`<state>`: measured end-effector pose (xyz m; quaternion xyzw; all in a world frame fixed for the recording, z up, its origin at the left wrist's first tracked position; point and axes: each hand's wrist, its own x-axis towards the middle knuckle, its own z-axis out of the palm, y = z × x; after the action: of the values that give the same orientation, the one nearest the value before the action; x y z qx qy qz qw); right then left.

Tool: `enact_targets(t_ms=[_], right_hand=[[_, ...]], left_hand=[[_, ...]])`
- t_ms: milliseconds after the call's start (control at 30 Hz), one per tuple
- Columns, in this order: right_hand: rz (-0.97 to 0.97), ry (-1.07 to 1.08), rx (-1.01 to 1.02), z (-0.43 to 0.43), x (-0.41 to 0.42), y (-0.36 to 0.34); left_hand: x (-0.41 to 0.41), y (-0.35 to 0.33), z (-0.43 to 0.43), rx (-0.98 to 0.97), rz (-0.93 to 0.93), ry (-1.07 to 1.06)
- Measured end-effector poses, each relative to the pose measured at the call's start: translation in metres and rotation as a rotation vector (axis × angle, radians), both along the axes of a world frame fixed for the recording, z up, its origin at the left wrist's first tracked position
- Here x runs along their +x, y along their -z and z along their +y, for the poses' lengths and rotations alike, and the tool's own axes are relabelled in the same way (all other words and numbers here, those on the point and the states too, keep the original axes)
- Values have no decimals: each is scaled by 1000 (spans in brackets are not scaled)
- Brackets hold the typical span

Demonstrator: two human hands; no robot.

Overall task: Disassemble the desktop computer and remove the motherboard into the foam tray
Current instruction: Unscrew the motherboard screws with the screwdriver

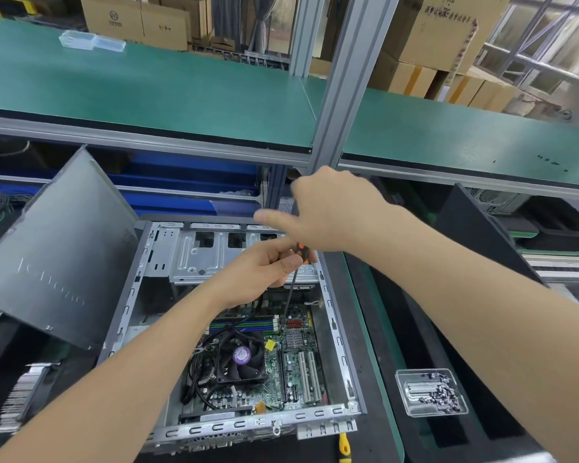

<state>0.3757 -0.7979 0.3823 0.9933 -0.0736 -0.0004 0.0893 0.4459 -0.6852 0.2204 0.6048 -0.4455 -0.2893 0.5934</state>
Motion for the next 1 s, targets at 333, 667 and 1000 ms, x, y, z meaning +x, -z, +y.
enact_targets(t_ms=[333, 667, 1000], right_hand=[[279, -109, 90, -8, 3, 0], [441, -351, 7, -10, 0, -10], [156, -290, 43, -8, -7, -5]], left_hand=[[1, 4, -4, -1, 42, 50], [-7, -7, -1, 32, 82, 68], [-11, -9, -1, 52, 7, 57]])
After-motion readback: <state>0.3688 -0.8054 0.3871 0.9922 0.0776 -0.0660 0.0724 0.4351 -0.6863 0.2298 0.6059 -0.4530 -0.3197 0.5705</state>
